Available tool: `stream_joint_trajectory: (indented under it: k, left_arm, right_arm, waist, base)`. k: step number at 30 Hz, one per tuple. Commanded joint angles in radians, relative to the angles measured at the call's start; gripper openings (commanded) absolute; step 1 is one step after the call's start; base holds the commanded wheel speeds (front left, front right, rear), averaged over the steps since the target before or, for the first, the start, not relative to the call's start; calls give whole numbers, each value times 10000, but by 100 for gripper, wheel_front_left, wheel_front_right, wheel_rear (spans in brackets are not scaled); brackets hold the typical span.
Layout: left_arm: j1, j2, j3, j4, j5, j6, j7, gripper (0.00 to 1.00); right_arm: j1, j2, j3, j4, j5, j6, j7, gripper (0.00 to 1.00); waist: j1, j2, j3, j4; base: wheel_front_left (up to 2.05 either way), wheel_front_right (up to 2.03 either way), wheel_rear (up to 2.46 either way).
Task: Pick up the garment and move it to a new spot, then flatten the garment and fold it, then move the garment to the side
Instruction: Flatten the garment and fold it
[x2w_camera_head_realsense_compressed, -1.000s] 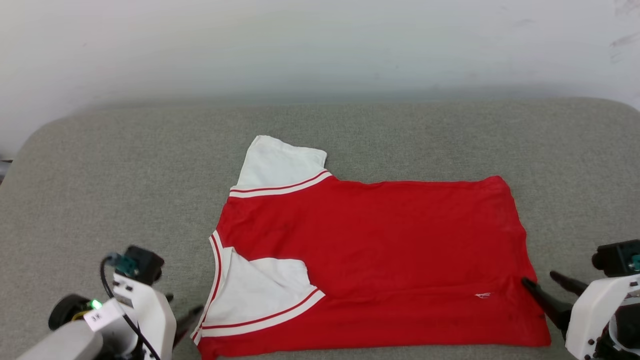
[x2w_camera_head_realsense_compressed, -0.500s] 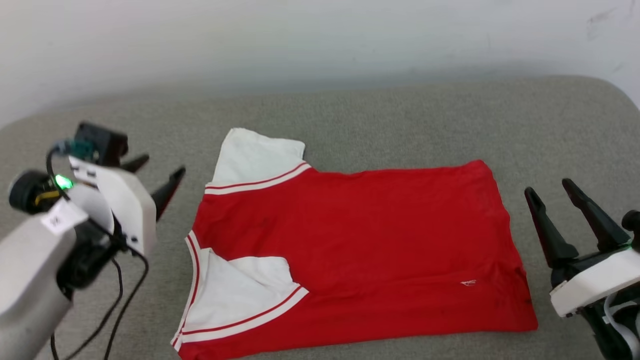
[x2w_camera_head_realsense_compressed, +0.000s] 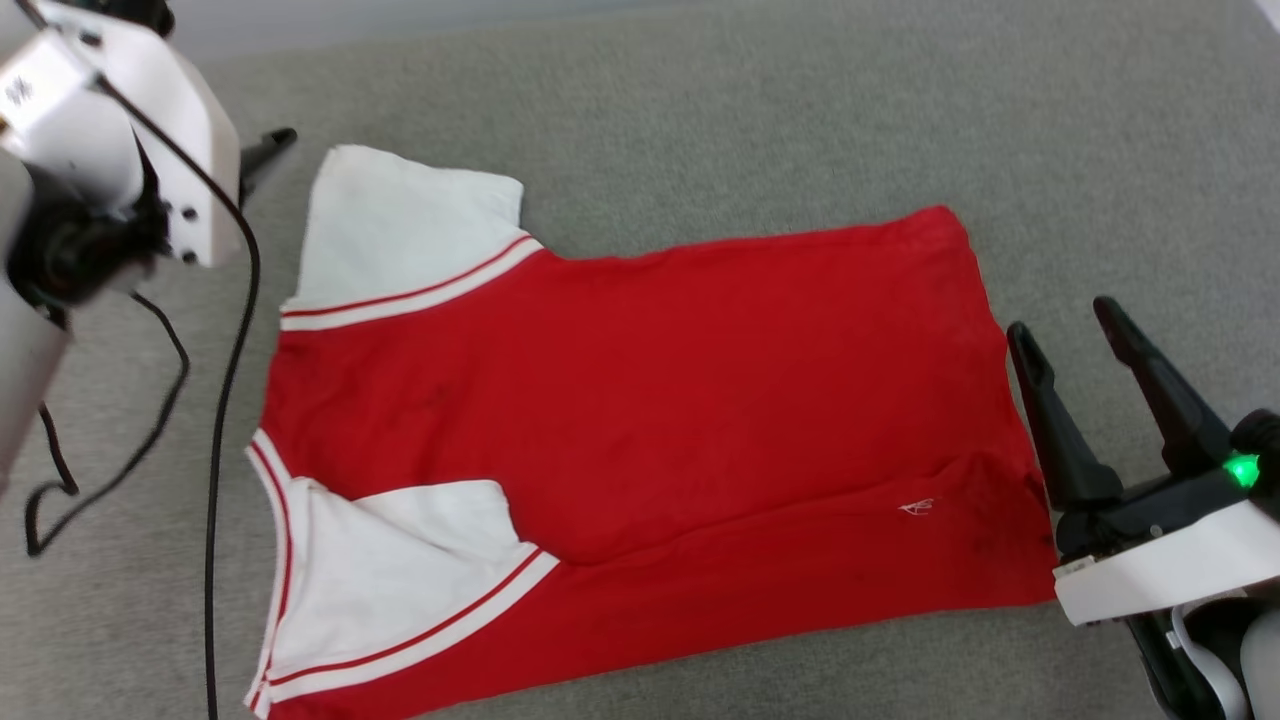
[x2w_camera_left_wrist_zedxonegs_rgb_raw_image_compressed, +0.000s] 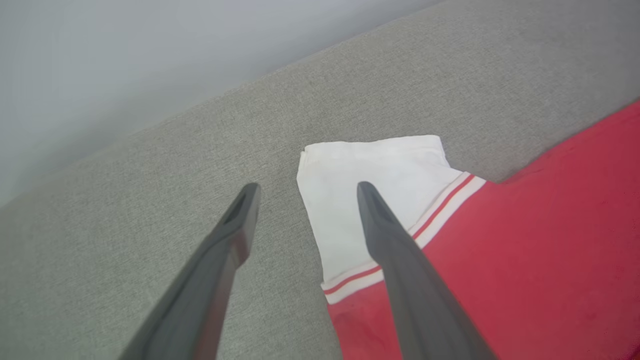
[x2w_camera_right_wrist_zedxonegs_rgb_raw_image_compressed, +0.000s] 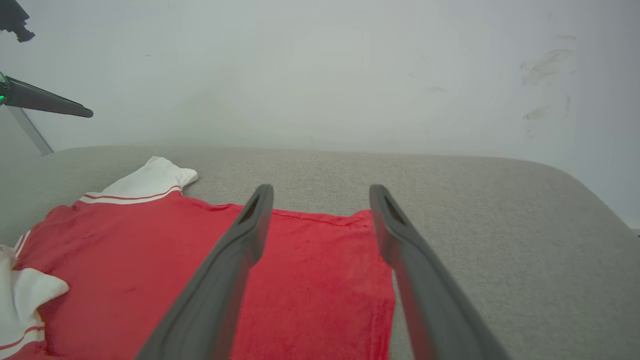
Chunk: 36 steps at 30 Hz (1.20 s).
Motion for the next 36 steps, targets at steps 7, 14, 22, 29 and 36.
stream_joint_trajectory:
  k: [7, 14, 22, 29, 36]
  left_arm:
    - [-1653, -238, -425, 858, 8, -202, 2028, 100]
    - [-2235, -524, -915, 1507, 425, -191, 2719, 100]
    - [-2039, -760, -1357, 2067, 364, -417, 2988, 71]
    - [-1951, -678, -1515, 2186, 405, -540, 2627, 0]
    - [-1997, -831, -1472, 2034, 441, -588, 1467, 0]
  right_arm:
    - [-589, 13, 120, -244, -64, -6, 2, 100]
    - [-1069, -158, 505, -21, 17, -8, 27, 100]
    - [-1367, -240, 690, 189, 95, -8, -76, 100]
    - [-1500, -285, 556, 275, 162, -8, -93, 100]
    - [-1726, -540, 316, 342, 215, -8, 19, 100]
  waist:
    - [-2, 0, 1437, -587]
    - [-2, 0, 2153, -742]
    - [-2, 0, 2391, -798]
    - [-2, 0, 2235, -740]
    - [-2, 0, 1826, -530]
  base:
    - [0, 0, 0]
    - [0, 0, 0]
    - [0, 0, 0]
    - [0, 0, 0]
    - [0, 0, 0]
